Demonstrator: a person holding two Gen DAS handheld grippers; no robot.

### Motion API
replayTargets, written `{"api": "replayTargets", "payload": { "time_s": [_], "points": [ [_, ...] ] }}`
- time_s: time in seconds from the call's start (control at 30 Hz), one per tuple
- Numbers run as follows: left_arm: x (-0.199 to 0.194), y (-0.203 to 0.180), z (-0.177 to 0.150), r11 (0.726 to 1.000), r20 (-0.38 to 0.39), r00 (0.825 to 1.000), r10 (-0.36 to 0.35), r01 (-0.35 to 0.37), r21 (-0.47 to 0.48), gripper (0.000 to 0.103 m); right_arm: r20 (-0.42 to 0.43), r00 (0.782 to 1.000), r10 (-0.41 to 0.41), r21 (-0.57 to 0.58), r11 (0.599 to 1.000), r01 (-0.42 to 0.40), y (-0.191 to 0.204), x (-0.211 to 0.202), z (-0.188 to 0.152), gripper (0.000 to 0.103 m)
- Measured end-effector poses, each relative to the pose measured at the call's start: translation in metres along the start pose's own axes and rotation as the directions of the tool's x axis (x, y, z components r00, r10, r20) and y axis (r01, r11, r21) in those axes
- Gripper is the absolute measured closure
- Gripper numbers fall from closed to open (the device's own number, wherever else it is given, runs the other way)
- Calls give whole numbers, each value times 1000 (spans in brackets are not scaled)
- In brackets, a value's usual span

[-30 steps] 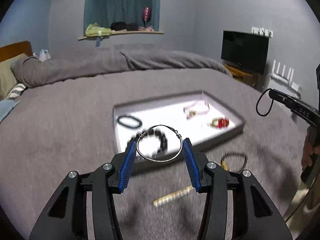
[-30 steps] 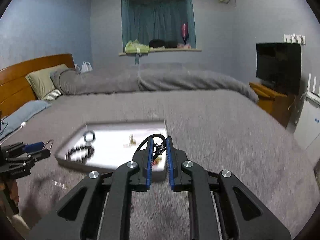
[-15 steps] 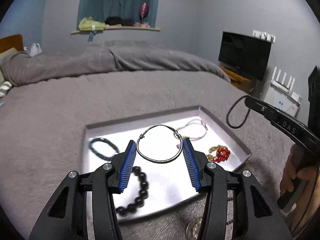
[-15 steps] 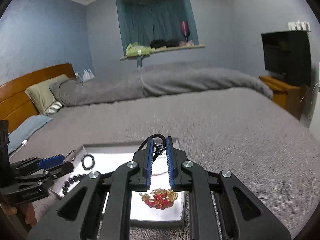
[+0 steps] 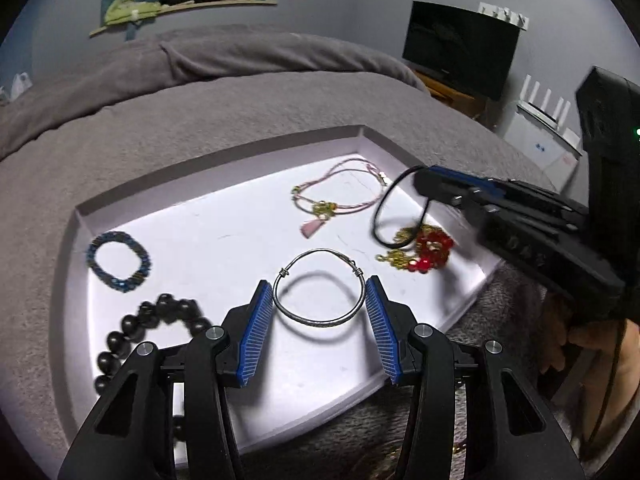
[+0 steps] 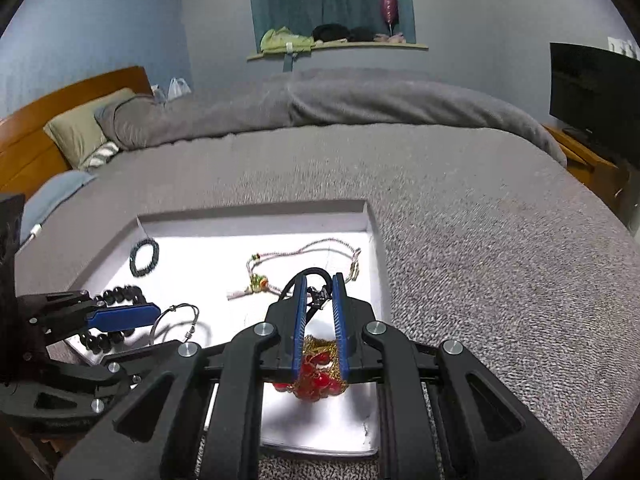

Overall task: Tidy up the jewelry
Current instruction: 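Carry both bracelets into the tray and open both tools to release, then move both tools back over the remaining jewelry on the bed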

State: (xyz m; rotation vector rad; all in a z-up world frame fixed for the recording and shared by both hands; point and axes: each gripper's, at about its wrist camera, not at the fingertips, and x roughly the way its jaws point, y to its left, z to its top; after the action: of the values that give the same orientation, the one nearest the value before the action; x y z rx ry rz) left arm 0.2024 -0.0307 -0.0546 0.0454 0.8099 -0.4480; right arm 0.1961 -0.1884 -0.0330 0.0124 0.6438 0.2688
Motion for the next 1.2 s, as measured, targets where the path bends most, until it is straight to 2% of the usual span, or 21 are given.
{"api": "replayTargets", "payload": {
  "time_s": [0.27,0.37,0.6,0.67,0.8,0.87,1.0,1.07,1.13,1.2],
  "points": [
    [4,-1,0,999,-15,999,-28,28,-25,52,-36,999,-11,-13,1000,11,2,10,-6,90],
    [4,1,0,999,-14,1000,-15,15,-34,46,-41,999,-12,-12,1000,11,1,11,-7,90],
    [6,-2,1,1000,-10,1000,-7,7,-29,45,-40,999,-8,-11,1000,8,2,10,-7,88],
    [6,-2,1,1000,-7,1000,-4,3,-26,45,-33,999,-4,-11,1000,4,2,9,-7,69],
    [3,-2,-1,1000,2,1000,4,-4,-25,45,23,1000,-4,-4,1000,4,1,-3,-4,61],
    [2,-2,-1,1000,8,1000,14,-14,-22,45,40,999,-10,1,1000,9,-1,-8,-2,50],
    [-6,0,1,999,39,999,37,-36,-28,41,55,998,-23,11,1000,23,-4,-15,0,42],
    [-13,3,2,998,67,996,58,-55,-40,37,59,998,-32,20,999,31,-6,-17,0,29],
    [-20,6,3,994,95,991,96,-91,-55,27,64,997,-41,21,999,40,-7,-18,1,27],
    [-26,10,4,990,120,985,125,-116,-74,24,62,997,-43,25,999,42,-8,-20,0,21]
  ]
}}
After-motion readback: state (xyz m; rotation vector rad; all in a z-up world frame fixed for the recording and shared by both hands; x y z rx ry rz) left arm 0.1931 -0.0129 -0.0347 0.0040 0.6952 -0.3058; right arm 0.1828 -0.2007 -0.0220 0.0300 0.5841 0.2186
